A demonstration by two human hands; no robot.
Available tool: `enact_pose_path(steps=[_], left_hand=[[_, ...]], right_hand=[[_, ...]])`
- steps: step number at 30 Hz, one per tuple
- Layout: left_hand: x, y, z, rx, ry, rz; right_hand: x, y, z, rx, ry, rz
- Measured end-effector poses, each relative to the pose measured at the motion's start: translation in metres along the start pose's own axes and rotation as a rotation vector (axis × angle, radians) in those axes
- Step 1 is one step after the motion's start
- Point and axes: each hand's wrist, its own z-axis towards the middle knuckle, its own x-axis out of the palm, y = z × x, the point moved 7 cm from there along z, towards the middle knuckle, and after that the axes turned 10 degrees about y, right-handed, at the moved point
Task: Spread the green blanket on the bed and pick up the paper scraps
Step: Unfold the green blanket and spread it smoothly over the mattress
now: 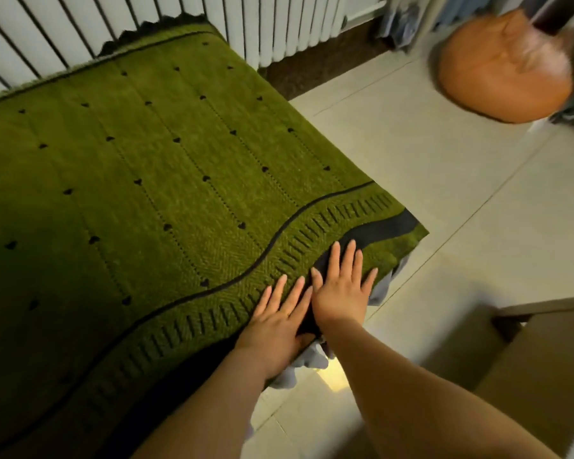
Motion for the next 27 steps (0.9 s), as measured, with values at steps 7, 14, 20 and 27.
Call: enact_pose_path(steps=[7, 14, 20, 27], left_hand=[[-0.079, 0.08, 0.062, -0.253, -0.061, 0.027], [-0.053, 0.011, 0.096, 0.055, -0.066, 0.126], [-0.111, 0.006, 0.13, 0.349, 0.042, 0.212], [-0.163, 0.134, 0.188, -0.324, 0.115, 0.067]], right_hand=[[-0.039, 0.102, 0.059, -0.386, -0.019, -0.012], [-0.042, -0.023, 0.095, 0.105, -0.061, 0.068], [-0.089, -0.041, 0.13, 0.468, 0.001, 0.105], [-0.084, 0.114, 0.191, -0.318, 0.061, -0.007]])
